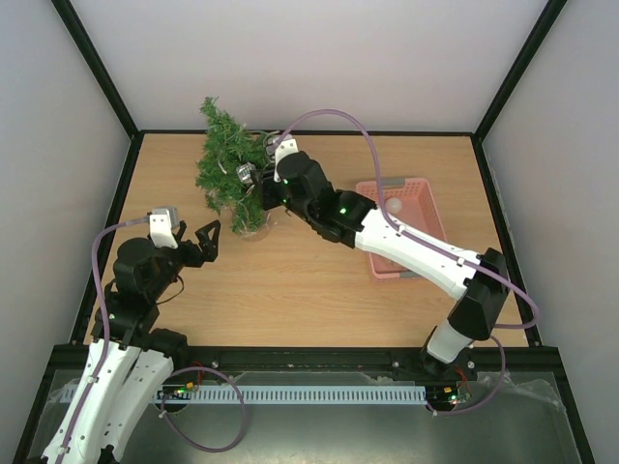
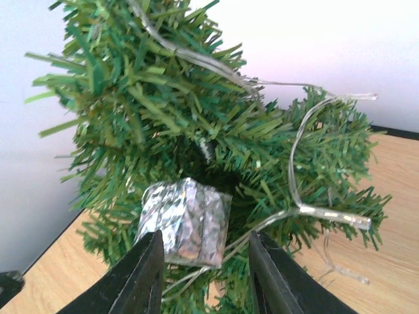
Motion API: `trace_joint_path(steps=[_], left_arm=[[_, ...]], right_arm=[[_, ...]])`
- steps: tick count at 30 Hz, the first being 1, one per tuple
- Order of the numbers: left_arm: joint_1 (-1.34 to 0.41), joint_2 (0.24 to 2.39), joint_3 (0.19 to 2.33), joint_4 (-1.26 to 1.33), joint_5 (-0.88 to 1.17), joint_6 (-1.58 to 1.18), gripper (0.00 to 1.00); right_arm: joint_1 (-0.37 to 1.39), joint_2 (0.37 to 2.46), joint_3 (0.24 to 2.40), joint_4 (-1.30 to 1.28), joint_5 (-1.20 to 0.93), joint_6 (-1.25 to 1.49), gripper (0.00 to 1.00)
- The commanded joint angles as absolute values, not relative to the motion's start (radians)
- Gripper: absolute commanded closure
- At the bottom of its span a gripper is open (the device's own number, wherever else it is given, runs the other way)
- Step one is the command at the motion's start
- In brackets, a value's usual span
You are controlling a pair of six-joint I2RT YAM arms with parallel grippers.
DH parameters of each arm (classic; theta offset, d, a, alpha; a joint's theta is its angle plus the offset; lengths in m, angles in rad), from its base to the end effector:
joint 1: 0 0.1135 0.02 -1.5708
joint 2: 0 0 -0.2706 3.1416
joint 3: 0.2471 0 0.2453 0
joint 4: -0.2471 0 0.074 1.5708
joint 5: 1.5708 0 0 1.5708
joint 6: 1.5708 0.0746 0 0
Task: Decorate the small christmas tree
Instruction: Place the decoration item on the Christmas tree.
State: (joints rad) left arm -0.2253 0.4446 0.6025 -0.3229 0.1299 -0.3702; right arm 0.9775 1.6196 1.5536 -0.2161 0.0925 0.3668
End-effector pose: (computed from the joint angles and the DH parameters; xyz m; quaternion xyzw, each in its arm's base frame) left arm 0.1412 -0.0423 0.3022 -0.0133 0.7624 -0.2366 0.6022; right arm 0.2388 0.3418 0.3867 -0.2136 0.7700 0.3447 0.4925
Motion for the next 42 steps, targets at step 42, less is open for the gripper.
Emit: trace_joint_path(steps=[42], left_arm=[[-0.216,0.540,0.641,-0.354,0.052,-0.435,0.01]], right_arm=[[0.764,1.281,1.315,-0.357,0.295,0.305,0.51]])
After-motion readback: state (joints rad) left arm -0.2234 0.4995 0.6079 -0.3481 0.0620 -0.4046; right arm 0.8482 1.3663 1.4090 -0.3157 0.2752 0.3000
